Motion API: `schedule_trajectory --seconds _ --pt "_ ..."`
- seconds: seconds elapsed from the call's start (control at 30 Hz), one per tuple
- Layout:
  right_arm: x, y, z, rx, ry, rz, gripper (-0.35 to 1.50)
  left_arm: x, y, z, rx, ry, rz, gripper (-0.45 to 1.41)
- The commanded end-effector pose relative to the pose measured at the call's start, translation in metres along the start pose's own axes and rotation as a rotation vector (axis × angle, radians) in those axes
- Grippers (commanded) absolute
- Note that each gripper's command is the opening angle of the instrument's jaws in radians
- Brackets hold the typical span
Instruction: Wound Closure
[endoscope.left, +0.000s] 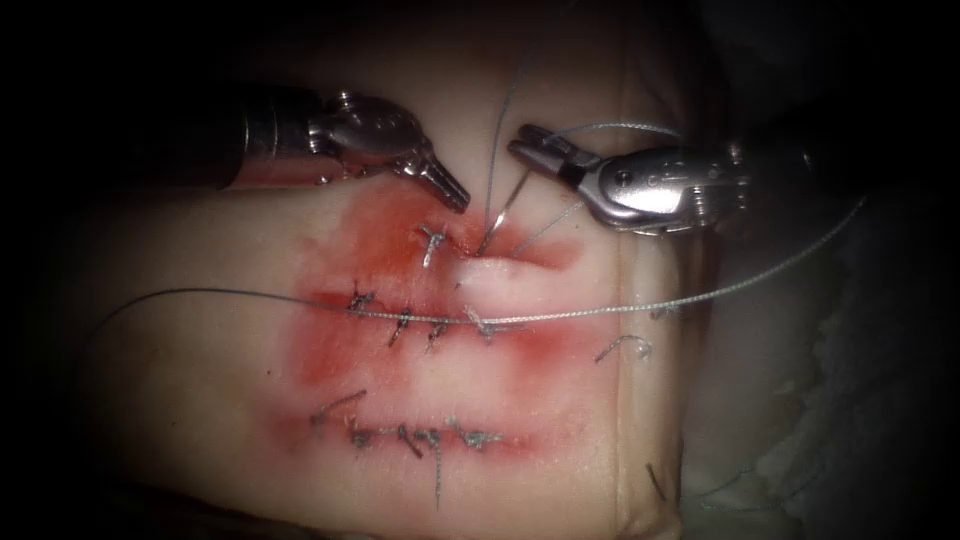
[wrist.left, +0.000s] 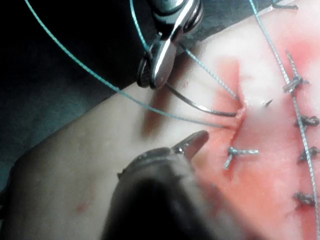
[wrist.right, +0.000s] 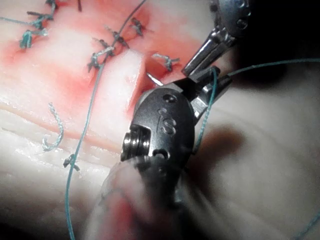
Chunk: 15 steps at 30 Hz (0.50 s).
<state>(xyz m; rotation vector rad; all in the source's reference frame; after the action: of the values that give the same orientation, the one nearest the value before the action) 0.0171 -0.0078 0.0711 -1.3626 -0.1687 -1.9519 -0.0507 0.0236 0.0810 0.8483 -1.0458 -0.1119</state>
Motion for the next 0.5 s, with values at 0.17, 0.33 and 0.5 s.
schedule_trajectory --seconds 0.17,0.33,0.5 --pt "0.0016 -0.0005 0.0002 -0.024 0.022 0.061 -0.35 -0.0031 -0.0001 -0.0009 0.039 -0.106 -0.016 -0.27" --pt "0.0023 -0.0007 0.0004 -0.103 0.07 0.143 -0.35 -0.0069 -0.0025 -0.0028 0.083 -0.203 0.019 0.36" --pt "0.0029 0.0 0.0006 -0.162 0.104 0.283 -0.35 -0.0069 -0.0077 -0.004 0.1 -0.214 0.088 0.56"
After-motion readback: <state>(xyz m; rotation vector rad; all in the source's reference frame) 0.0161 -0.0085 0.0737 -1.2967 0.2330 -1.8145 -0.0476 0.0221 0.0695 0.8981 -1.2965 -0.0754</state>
